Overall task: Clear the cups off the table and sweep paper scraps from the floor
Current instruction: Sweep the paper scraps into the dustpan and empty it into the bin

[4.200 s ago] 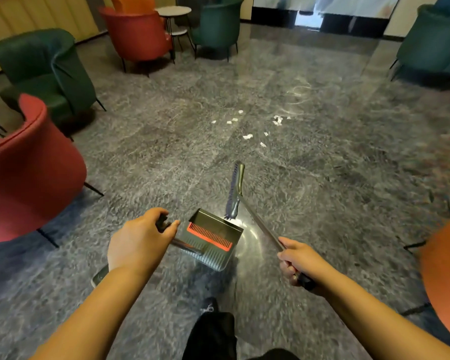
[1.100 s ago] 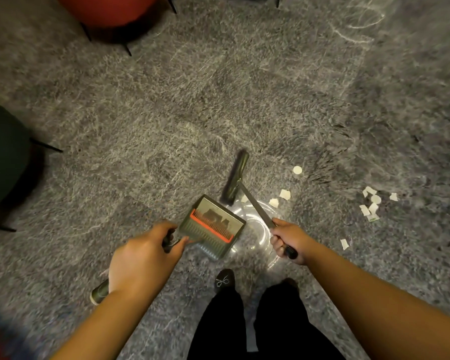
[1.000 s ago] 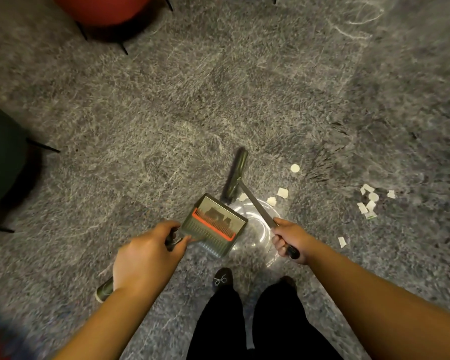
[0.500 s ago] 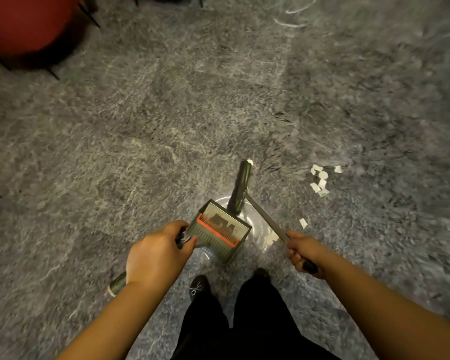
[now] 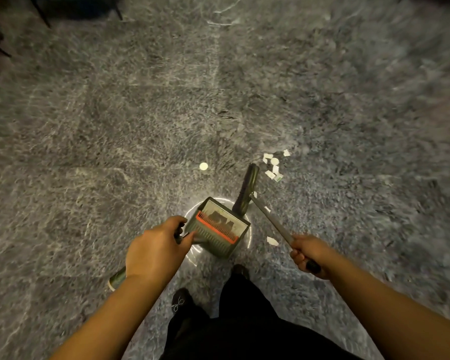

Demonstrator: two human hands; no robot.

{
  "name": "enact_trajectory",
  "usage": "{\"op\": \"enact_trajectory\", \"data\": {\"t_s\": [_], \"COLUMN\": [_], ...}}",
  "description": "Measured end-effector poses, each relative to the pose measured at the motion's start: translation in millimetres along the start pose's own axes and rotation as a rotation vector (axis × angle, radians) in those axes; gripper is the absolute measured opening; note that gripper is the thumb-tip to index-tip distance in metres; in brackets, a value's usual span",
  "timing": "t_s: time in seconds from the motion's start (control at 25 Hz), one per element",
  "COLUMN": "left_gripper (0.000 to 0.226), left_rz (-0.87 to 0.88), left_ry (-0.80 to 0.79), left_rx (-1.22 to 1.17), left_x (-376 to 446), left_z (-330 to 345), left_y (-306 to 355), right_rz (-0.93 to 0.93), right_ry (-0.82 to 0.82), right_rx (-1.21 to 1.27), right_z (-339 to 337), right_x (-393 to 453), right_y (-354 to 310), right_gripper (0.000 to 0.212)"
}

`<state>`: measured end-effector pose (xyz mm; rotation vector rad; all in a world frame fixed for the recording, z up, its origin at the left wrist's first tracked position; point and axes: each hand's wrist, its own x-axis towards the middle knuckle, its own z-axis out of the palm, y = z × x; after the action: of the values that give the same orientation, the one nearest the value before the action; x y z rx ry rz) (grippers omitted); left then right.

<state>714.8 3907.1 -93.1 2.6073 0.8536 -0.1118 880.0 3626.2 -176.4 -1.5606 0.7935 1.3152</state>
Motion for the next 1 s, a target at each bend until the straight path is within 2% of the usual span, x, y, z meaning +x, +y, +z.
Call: {"op": "enact_trajectory", "data": {"t_s": [0.24,0.48,0.72,0.88,1.0], "left_gripper": [0.037,0.038,0.044,0.041,0.036], "left_rz": [0.03,-0.036,-0.001,0.048,0.116], "left_ry": [0.024,0.054,0.02,0.021,0.005], "left_rx": [0.023,-0.001,0.059,0.104,0.145], "left_x": [27.7,64.1,125.3,164.8,188.7], "left_z": [-10.4,-58.7,-91.6,-100.2,-100.0], "left_y": [13.4,-20.7,-72.1,-99.5,-110.6], "right_rz": [-0.118,-0.196,-0.144,-0.077,-0.053], "right_ry": [-0.04,-0.148,-0.229,-0.216,-0.172], "right_rx": [0.023,0.103,0.14,0.185,0.221], "right_z": [7.4,69.3,167.4,209.8,216.2], "right_x": [-11.4,-2.5,36.8,59.8,70.1], "right_y": [-9.1,-52.9,-114.0,-131.7,-139.1], "right_gripper": [0.039,0.043,0.018,0.017,0.019]}}
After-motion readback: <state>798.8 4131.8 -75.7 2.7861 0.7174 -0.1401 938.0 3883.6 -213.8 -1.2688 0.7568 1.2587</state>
